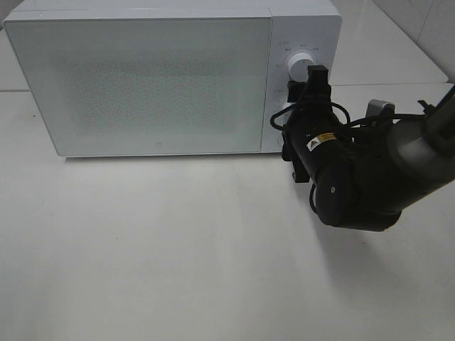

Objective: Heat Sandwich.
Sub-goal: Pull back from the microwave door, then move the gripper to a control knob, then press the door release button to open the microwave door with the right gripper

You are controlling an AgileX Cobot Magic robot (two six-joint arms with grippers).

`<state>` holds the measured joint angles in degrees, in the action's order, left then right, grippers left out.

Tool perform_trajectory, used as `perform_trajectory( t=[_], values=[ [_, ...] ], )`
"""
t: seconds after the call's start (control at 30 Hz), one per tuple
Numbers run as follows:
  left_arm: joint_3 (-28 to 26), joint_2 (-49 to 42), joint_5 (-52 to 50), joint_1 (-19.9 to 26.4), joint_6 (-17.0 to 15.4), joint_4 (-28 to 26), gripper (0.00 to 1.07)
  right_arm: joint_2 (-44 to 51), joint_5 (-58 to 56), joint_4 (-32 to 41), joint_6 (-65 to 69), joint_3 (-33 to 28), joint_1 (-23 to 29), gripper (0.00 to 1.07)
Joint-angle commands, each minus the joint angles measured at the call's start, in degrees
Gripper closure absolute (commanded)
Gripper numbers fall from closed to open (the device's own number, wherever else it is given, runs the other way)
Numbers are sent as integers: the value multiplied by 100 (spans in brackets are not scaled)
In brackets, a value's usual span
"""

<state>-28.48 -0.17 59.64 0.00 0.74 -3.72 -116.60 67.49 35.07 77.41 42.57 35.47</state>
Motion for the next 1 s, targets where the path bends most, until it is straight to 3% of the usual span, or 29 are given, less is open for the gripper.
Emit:
perform_trajectory(
  t=[0.03, 0.73, 0.9, 1.0],
  values=[
    [17, -155, -34, 0, 0, -17, 10, 132, 149, -298, -40, -92, -6, 37],
    [17, -155, -34, 0, 0, -17, 10, 1352, 195, -779, -34, -1478, -6, 37],
    [17, -155, -34, 0, 0, -17, 10, 1902, -602, -785, -693, -1639, -6, 37],
    [17, -155, -34, 0, 0, -17, 10, 2475, -1753, -785, -1742, -1644, -11, 37]
  ],
)
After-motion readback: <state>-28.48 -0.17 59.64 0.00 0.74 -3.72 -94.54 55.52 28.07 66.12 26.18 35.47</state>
